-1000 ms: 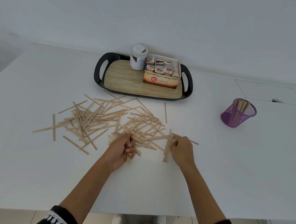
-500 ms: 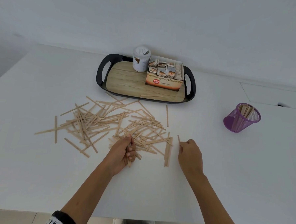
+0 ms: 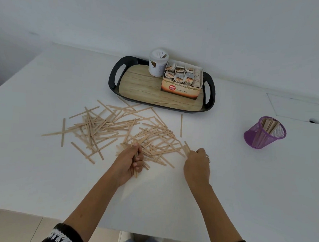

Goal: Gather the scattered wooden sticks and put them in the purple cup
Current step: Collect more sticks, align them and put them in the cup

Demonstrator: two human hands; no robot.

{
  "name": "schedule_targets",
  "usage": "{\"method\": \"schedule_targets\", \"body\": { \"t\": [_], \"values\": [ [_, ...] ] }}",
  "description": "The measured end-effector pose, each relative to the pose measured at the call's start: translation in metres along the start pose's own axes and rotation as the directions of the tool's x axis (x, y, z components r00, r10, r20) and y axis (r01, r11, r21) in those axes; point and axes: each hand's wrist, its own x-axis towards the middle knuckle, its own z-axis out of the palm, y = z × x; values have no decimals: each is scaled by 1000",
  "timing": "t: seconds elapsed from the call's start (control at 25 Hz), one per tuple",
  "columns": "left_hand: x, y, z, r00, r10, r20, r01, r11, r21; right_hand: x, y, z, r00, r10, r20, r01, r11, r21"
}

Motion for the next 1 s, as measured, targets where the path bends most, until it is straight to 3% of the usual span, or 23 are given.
{"method": "schedule_targets", "body": {
  "t": [0.2,0.56,1.0],
  "values": [
    [1,-1,0,1000,15,-6,-15,1000,0,6,13,-4,999,-38,36,43,988,-146],
    [-4,-1,7,1000,12,11,-12,999,33,14,25,-18,993,50,103,-52,999,15],
    [-6,-19,31,999,-33,30,32,999,29,7,25,-22,995,17,102,-13,999,-35]
  ]
}}
